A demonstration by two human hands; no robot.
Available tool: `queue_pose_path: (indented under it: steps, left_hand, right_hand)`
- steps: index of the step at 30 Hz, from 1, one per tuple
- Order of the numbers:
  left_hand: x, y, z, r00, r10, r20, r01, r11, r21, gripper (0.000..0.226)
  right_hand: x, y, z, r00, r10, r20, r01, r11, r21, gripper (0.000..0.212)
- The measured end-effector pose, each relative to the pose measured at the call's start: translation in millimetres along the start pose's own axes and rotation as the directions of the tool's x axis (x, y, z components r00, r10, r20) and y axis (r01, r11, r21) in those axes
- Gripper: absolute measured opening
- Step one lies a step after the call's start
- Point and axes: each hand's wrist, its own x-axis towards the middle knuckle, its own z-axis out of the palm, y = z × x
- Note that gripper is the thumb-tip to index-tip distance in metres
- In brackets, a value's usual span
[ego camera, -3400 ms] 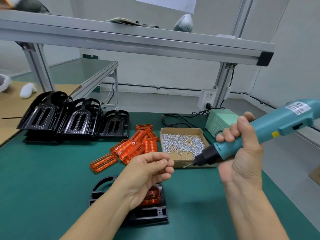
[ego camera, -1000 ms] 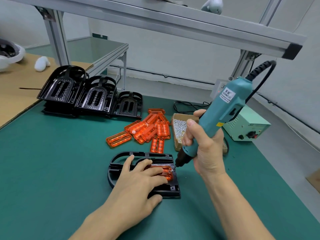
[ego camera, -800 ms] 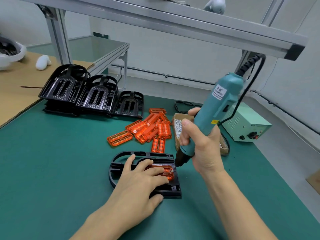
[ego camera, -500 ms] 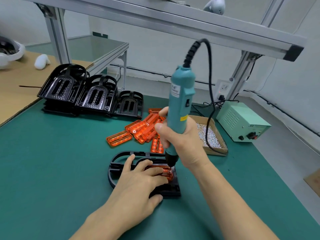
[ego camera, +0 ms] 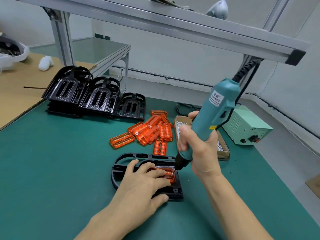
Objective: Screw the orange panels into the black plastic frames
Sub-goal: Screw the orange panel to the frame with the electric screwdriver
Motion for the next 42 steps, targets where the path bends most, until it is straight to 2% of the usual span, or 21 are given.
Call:
queue_pose_path:
  steps: [8, 20, 22, 25, 27, 36, 40, 42]
  left_hand:
    - [0.7, -0.1, 1.2, 1.000, -0.004, -0.002, 0.004, 1.000, -0.004, 0.041]
    - [1.0, -3.2, 2.5, 1.000, 0.002, 0.009, -0.002, 1.000, -0.015, 0.042]
    - [1.0, -3.5, 2.5, 1.000, -0.001, 0.014, 0.001, 1.000, -0.013, 0.042]
    - [1.0, -3.7, 2.0, 1.000, -0.006, 0.025, 0.006, 1.000, -0.012, 0.041]
    - [0.8, -3.4, 1.7, 1.000, -0.005, 0.027, 0.005, 1.000, -0.017, 0.041]
    - [5.5, 3.4, -6.2, 0.998, -0.004, 0.070, 0.006, 0.999, -0.036, 0.042]
    - [34.8, 9.6, -24.4, 0.996, 0.028, -0.089, -0.041, 0.987, -0.155, 0.027]
    - [60.2, 13.2, -31.8, 0.988, -0.012, -0.151, -0.019, 0.979, -0.203, 0.018]
  right_hand:
    - [-0.7, -0.9, 0.8, 0.999, 0.019, 0.041, -0.020, 1.000, 0.024, 0.017]
    - [0.2, -2.3, 0.9, 0.981, 0.044, 0.189, -0.055, 0.997, 0.053, 0.024]
    - [4.6, -7.3, 2.1, 0.988, 0.032, 0.149, -0.046, 0.994, 0.096, 0.023]
    - [18.0, -21.7, -4.5, 0.999, 0.031, 0.023, -0.036, 0.959, 0.283, 0.025]
    - [27.2, -32.6, -14.6, 0.998, 0.032, -0.057, -0.011, 0.938, 0.347, 0.023]
    - [16.2, -33.6, -36.7, 0.951, 0.001, -0.310, 0.095, 0.952, 0.292, 0.020]
    - [8.7, -34.6, -46.3, 0.925, -0.024, -0.379, 0.133, 0.955, 0.265, 0.022]
    - [6.3, -36.6, -50.6, 0.912, -0.028, -0.410, 0.139, 0.960, 0.243, 0.022]
